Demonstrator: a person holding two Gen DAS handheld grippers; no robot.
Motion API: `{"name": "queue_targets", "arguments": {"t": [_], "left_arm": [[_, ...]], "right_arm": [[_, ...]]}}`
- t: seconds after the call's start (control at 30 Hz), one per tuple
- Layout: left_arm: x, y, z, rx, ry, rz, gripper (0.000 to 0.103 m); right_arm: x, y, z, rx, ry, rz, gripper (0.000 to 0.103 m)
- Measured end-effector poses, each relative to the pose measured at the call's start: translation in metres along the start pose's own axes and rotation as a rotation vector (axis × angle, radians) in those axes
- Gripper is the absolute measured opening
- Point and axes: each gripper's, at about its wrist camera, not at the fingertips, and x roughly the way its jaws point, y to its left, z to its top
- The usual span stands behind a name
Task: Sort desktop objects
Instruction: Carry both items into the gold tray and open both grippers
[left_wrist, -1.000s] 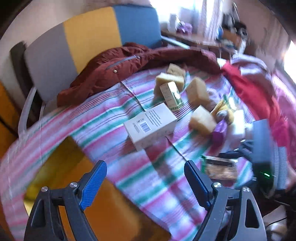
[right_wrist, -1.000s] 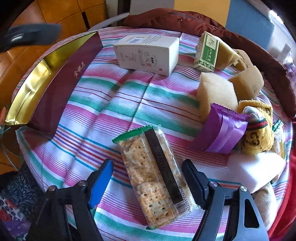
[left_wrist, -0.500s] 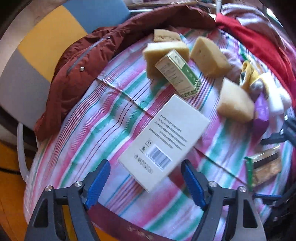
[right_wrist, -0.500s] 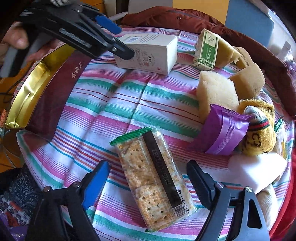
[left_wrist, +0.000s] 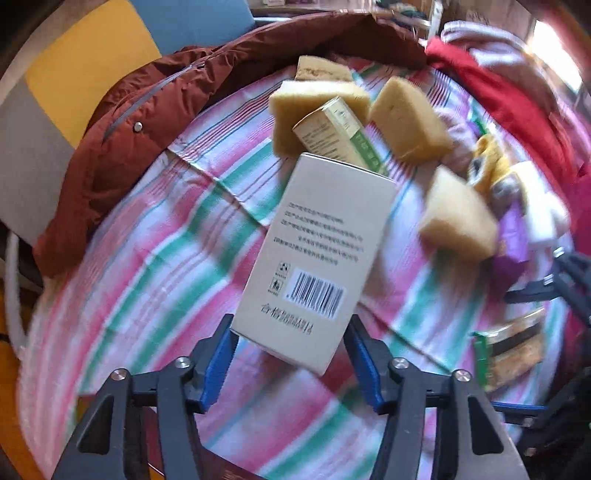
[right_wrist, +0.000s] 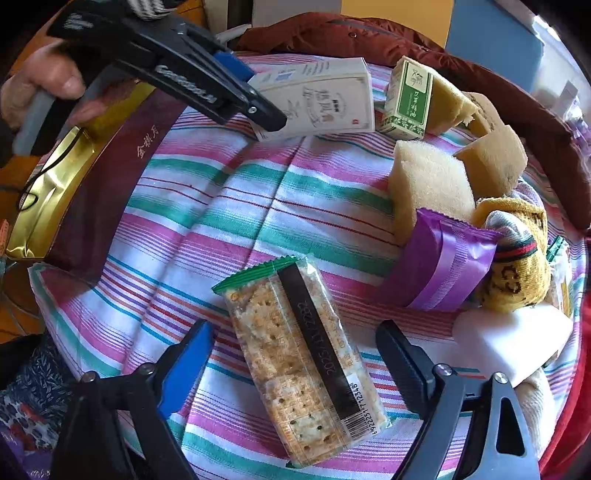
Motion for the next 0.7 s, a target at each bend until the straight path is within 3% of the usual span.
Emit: {"name": "queue_targets", "arguments": {"t": [0.3, 0.53, 0.7], "left_arm": [[-0.018, -0.029, -0.019, -0.087, -0.015, -0.043, 0.055], [-0.035, -0.029, -0.024, -0.193, -0.087, -0.059, 0.054], [-0.068, -0.022, -0.042, -0.267, -0.172, -0.049, 0.052]], "right_arm": [[-0.005, 0.001, 0.002, -0.012, -0.034, 0.019, 0.055], [-0.005, -0.002, 0.006, 0.005, -0.049, 0.026, 0.053], [-0.007, -0.004, 0.010, 0.024, -0.074, 0.054, 0.052]]}}
